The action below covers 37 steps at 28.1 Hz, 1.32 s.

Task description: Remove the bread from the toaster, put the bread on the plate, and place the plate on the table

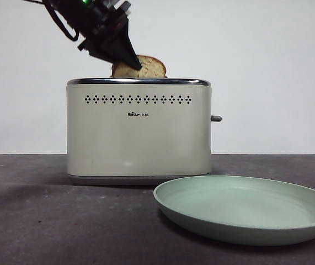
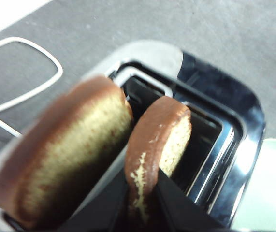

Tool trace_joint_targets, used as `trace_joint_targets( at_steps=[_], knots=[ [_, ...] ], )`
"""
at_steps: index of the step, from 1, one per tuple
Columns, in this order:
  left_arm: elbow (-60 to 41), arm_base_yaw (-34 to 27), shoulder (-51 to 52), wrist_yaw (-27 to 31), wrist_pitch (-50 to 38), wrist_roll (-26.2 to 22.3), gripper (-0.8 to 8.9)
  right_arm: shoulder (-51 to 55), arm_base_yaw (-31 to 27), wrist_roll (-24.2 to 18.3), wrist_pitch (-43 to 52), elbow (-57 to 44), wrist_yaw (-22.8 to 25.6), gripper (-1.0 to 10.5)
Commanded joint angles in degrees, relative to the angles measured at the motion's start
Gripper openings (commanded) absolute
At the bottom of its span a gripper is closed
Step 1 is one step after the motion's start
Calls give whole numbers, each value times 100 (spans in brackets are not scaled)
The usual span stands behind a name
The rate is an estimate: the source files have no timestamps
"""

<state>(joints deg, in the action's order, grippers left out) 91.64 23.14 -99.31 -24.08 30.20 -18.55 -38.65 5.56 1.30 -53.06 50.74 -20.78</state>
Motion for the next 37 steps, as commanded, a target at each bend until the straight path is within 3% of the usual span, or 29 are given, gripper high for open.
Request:
trace_joint_targets(
  at_steps=[1, 11, 21, 28, 37],
  knots=[
    [507, 2, -68, 50, 26, -28, 2, -24, 9, 15, 52, 98, 24, 355],
    [2855, 22, 173, 2, 2179, -26, 4, -415, 9, 20, 136, 98, 20, 355],
    [2837, -70, 1102, -4, 2669, -15, 4, -1377, 15, 22, 675, 98, -24, 355],
    [2297, -181, 1631, -17, 2935, -11, 4, -1928, 37, 9, 890, 98, -31, 355],
    [-315, -286, 3265, -17, 2131, 505, 4, -2592, 219, -37, 1226, 98, -37, 336]
  ],
)
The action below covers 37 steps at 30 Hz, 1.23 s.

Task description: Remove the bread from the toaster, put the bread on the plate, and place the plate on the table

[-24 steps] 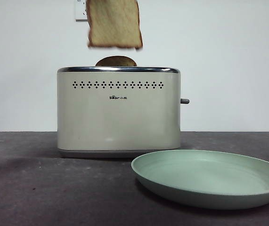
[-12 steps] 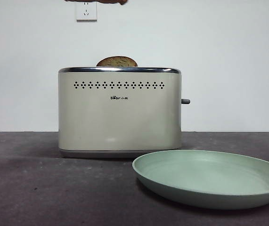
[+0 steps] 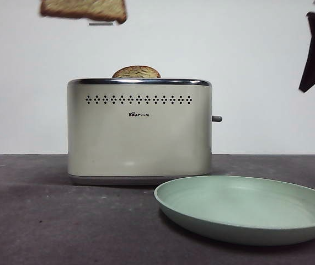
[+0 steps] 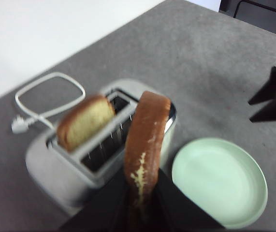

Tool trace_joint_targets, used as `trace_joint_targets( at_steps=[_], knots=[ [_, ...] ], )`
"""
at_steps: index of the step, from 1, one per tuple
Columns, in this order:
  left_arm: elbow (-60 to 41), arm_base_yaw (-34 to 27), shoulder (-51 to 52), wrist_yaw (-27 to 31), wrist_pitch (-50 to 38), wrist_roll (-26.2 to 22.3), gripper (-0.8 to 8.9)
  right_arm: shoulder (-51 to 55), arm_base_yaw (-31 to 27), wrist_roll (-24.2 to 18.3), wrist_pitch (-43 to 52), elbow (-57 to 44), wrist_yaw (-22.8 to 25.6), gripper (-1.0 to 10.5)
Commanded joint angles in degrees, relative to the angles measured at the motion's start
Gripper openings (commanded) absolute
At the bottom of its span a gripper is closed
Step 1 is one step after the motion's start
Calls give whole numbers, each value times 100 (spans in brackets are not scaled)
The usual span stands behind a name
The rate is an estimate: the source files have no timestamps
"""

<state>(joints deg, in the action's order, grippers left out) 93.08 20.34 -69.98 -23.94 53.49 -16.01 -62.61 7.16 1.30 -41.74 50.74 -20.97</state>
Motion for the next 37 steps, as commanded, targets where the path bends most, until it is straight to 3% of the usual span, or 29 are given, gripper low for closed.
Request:
trace_joint_targets(
  at_steps=[1, 10, 17, 25, 30, 33, 37],
  knots=[
    [-732, -13, 540, -31, -256, 308, 4, -306, 92, -50, 146, 96, -22, 332],
    [-2048, -13, 2024, -31, -7, 520, 4, -1445, 295, -114, 514, 96, -2, 309],
    [-2208, -11, 2643, -31, 538, 520, 4, -2247, 317, -162, 852, 96, 26, 244],
    [-2208, -11, 2850, -31, 573, 649, 4, -2863, 323, -203, 1023, 96, 15, 175],
    [-2208, -11, 2835, -42, 562, 713, 4, -2914, 321, -238, 1045, 94, -2, 71],
    [-2208, -9, 2804, -299, 564, 802, 4, -2914, 321, -334, 1032, 94, -26, 0],
    [-2208, -9, 2732, -579, 494, 975, 4, -2903, 323, -321, 1023, 96, -256, 3]
  ],
)
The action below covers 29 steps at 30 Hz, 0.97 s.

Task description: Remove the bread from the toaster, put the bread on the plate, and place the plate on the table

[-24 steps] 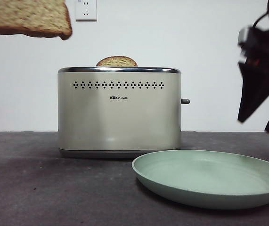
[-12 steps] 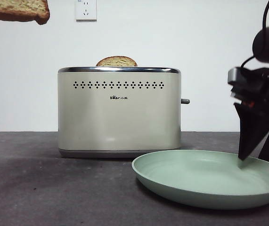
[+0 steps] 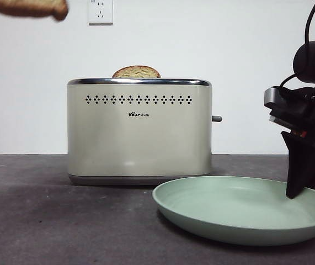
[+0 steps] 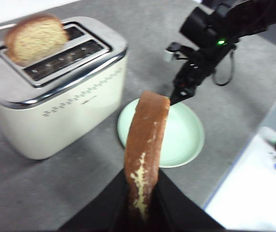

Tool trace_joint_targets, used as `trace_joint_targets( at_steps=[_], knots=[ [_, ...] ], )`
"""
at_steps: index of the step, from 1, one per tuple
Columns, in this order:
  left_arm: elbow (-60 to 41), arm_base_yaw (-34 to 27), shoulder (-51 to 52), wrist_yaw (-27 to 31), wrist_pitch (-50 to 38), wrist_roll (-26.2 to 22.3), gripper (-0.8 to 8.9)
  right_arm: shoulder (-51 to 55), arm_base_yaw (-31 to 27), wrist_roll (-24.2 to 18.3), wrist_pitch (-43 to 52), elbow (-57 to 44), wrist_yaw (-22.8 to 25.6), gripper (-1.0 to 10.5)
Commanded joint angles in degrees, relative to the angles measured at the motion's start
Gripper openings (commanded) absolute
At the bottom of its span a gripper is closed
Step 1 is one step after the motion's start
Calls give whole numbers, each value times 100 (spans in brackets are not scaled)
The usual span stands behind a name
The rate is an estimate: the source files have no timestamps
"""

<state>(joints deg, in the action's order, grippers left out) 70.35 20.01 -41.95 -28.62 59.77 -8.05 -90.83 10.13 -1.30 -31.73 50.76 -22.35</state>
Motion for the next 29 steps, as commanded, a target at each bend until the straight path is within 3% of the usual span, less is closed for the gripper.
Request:
trace_joint_targets(
  at_steps=[1, 4, 13, 22, 29],
  knots=[
    [66, 24, -111, -199, -146, 208, 4, -42, 26, -52, 9, 94, -291, 3],
    [66, 24, -264, -557, -177, 267, 4, 195, 52, -13, 0, 94, -658, 3],
    [63, 42, -1281, -1937, -629, 339, 4, 1270, 848, 356, 15, 94, -772, 3],
    [61, 476, -2999, -2297, -1145, 203, 4, 1797, 1534, 850, 284, 96, -765, 3],
    [61, 929, -4358, -2286, -1565, 188, 10, 1799, 1637, 881, 284, 96, -763, 3]
  ],
)
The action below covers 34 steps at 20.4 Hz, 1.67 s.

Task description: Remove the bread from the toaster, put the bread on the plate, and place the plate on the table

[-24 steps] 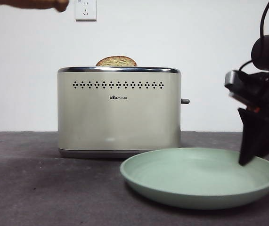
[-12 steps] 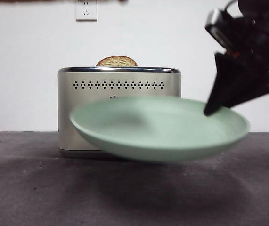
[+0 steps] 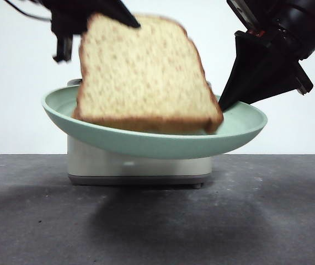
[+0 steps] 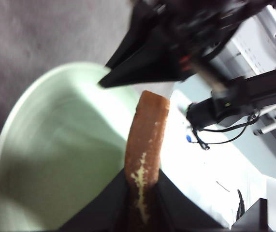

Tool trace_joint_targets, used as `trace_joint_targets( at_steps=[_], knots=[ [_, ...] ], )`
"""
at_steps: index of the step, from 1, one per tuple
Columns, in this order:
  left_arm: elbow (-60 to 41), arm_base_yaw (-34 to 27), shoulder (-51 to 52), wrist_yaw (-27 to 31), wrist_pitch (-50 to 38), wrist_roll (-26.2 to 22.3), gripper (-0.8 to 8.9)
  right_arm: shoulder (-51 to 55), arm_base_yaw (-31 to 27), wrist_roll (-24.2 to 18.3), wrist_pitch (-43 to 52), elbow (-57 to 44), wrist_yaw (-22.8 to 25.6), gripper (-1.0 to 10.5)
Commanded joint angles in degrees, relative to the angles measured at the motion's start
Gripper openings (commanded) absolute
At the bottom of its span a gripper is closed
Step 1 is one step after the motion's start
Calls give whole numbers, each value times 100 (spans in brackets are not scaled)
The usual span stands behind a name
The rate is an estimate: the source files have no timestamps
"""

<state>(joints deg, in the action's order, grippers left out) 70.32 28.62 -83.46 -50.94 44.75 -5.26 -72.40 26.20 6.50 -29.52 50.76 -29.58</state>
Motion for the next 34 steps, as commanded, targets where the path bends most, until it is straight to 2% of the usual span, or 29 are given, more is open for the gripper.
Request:
trace_joint_targets(
  at_steps=[1, 4, 6, 13, 15, 19, 23, 26, 34],
  knots=[
    [63, 70, -302, -52, -81, -96, 30, -44, 31, 98, 66, 96, -39, 3],
    [63, 70, -439, -48, -236, -133, 181, -44, 31, 92, 68, 96, -39, 3],
    [66, 76, -439, -48, -380, -136, 240, -44, 31, 79, 70, 96, -39, 3],
    [372, 142, -400, 39, -358, -334, 249, -44, 31, 74, 74, 96, -39, 3],
    [605, 177, -398, 260, -286, -383, 261, -44, 31, 74, 72, 96, -39, 3],
    [1084, 221, -400, 785, 223, -678, 264, -44, 31, 76, 72, 96, -39, 3],
    [1714, 216, -378, 835, 772, -745, 260, -48, 31, 74, 81, 96, 33, 3],
    [2317, 212, -302, 1108, 1220, -758, 260, -116, 31, 87, 153, 96, 133, 3],
    [3644, 214, 350, 1849, 1996, -750, 257, -1211, 28, 184, 614, 96, 153, 3]
  ],
)
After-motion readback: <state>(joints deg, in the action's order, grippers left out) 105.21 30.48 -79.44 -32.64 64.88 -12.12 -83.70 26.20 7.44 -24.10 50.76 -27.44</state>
